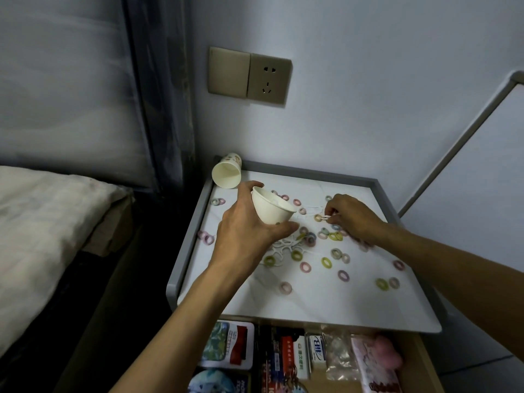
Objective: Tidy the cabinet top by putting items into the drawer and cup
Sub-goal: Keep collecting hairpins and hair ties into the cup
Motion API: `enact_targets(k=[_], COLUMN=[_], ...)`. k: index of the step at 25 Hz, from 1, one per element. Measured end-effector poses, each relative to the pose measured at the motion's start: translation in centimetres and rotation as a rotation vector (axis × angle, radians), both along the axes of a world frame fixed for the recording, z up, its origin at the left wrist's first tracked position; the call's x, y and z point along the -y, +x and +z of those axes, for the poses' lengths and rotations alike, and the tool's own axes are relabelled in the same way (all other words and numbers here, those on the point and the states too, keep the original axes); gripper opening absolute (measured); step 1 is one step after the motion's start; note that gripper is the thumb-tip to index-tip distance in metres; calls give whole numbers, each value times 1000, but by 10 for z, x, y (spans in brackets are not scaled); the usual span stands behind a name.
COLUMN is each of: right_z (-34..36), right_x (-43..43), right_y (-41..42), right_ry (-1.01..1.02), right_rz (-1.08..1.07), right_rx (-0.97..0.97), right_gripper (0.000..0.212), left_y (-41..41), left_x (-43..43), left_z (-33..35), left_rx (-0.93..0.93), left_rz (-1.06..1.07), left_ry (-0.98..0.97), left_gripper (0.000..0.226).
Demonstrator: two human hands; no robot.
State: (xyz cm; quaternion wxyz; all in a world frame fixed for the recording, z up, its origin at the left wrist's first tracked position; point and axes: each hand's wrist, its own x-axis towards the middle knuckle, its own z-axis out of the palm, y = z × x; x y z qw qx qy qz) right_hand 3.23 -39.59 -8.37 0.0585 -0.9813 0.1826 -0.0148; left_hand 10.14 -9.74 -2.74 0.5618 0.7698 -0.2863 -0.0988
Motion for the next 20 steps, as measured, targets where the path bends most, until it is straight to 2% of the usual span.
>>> enact_targets(k=[7, 12, 16, 20], right_z=[27, 17, 3, 0], right_x=[10, 6, 1, -4], right_y=[8, 40, 43, 41], right_ry=[40, 63, 108, 71], right_rz=[-68, -17, -74, -123], right_rx=[143, 74, 125, 32], right_gripper=[12, 15, 13, 15], left_y=[-1, 6, 7, 7], left_x=[2, 1, -1, -2], left_z=[-1, -5, -7, -8], left_rx=[-18, -33, -21, -35], left_rz=[-2, 16, 20, 9], left_ry=[-16, -7, -2, -8], left_gripper=[84, 82, 82, 83])
